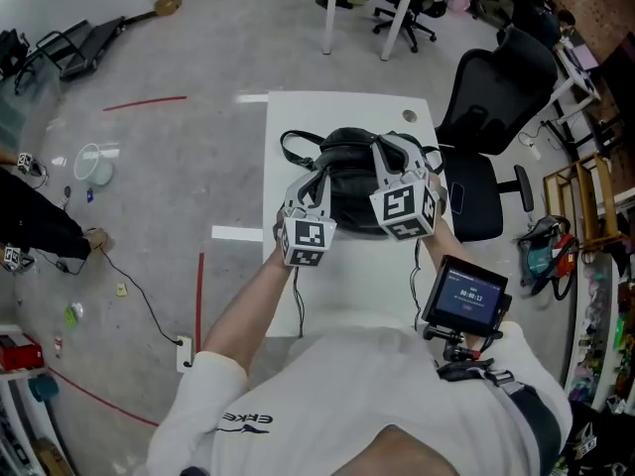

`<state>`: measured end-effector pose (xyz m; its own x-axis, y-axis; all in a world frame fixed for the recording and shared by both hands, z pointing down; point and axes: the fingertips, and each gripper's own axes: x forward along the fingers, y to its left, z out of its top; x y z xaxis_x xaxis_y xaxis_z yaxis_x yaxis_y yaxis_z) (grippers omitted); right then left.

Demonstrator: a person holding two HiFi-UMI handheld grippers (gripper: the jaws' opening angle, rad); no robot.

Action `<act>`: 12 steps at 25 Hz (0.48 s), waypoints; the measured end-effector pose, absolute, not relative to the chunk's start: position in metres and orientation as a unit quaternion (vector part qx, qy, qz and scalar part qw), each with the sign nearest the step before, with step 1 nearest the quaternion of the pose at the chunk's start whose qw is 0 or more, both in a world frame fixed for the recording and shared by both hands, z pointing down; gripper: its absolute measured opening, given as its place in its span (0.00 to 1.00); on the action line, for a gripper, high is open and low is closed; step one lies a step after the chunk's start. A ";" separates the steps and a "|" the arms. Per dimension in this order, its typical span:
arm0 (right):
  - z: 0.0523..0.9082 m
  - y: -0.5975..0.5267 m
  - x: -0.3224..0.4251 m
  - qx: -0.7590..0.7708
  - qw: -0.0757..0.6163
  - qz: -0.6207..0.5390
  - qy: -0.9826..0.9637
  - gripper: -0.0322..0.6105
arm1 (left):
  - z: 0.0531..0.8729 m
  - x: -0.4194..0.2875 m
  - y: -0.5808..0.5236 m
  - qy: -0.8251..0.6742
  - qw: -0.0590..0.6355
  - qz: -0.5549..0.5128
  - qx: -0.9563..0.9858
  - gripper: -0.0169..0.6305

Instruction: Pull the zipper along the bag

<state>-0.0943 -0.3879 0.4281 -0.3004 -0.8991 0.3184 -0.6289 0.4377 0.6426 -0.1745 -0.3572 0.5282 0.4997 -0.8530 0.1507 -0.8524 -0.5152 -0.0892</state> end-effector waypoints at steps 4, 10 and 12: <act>0.429 -0.390 -0.098 0.483 0.345 -0.212 -0.777 0.08 | 0.523 -0.176 -0.361 0.493 0.001 -0.077 -0.867 0.03; 0.436 -0.408 -0.115 0.477 0.354 -0.217 -0.775 0.08 | 0.527 -0.186 -0.380 0.490 -0.007 -0.070 -0.869 0.03; 0.434 -0.407 -0.118 0.473 0.358 -0.220 -0.775 0.08 | 0.528 -0.183 -0.377 0.486 -0.012 -0.071 -0.871 0.03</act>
<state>-0.1180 -0.4070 0.4344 -0.2968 -0.8895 0.3474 -0.5747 0.4569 0.6789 -0.1835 -0.3772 0.5275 0.5168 -0.8453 0.1355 -0.8486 -0.5267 -0.0491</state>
